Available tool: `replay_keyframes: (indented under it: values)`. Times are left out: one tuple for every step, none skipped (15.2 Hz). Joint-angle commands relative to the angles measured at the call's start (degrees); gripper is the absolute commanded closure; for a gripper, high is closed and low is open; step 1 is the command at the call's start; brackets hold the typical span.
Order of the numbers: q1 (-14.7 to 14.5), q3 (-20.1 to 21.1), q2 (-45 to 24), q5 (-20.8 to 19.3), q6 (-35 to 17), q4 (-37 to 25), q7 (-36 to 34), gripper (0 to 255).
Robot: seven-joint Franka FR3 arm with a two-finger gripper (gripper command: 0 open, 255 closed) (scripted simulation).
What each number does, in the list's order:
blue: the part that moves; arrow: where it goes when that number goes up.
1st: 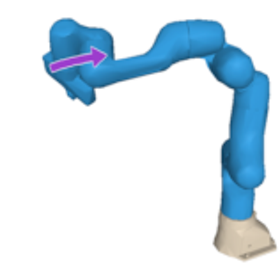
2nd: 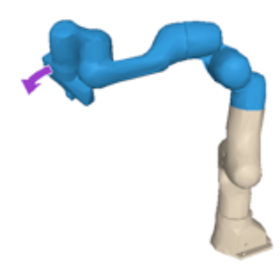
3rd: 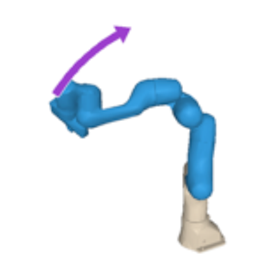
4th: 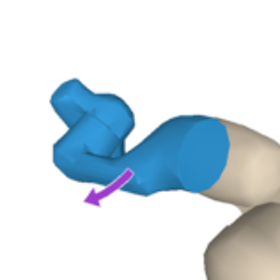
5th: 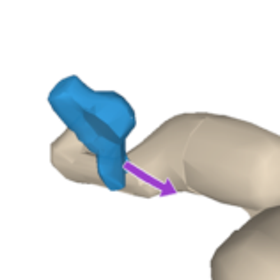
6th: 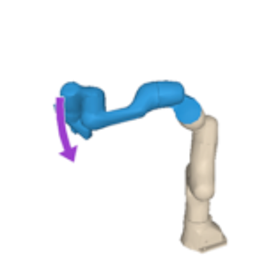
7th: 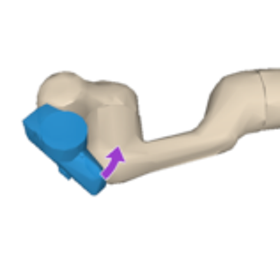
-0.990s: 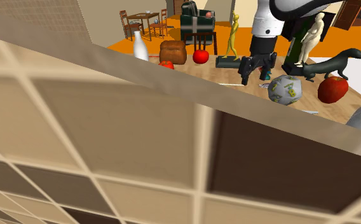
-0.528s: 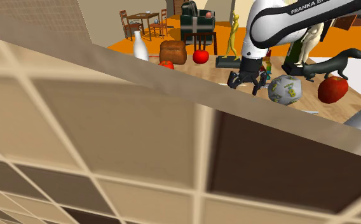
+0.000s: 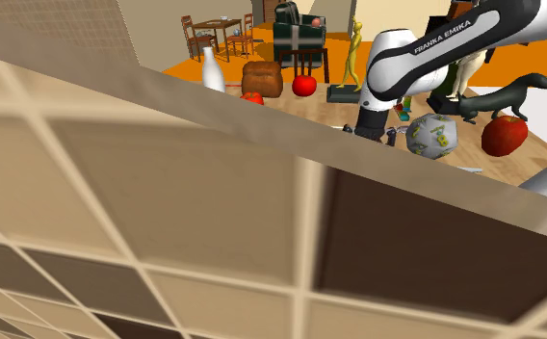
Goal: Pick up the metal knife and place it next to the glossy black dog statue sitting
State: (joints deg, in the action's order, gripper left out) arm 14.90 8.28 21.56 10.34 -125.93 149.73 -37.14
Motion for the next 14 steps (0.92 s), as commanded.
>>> replay_keyframes:
  values:
    - [-0.14,0.26,-0.96,0.23,-1.88,0.85,-0.11,0]
    - [-0.22,0.41,-1.77,0.38,-3.34,1.5,-0.07,0]
    - [-0.22,0.41,-1.75,0.38,-3.33,1.51,-0.07,0]
    - [-0.22,0.41,-1.76,0.38,-3.34,1.5,-0.07,0]
    - [-0.22,0.41,-1.77,0.38,-3.34,1.5,-0.07,0]
    - [-0.22,0.41,-1.77,0.38,-3.34,1.5,-0.07,0]
    - [-0.22,0.41,-1.77,0.38,-3.34,1.5,-0.07,0]
    - [-0.22,0.41,-1.77,0.38,-3.34,1.5,-0.07,0]
    - [-0.22,0.41,-1.77,0.38,-3.34,1.5,-0.07,0]
    - [-0.22,0.4,-1.76,0.38,-3.33,1.5,-0.07,0]
    - [-0.22,0.4,-1.76,0.38,-3.33,1.5,-0.07,255]
    - [-0.22,0.4,-1.76,0.38,-3.33,1.5,-0.07,255]
    - [-0.22,0.39,-1.73,0.38,-3.33,1.53,-0.05,255]
    - [-0.17,0.34,-1.76,0.34,-3.27,1.45,0.01,255]
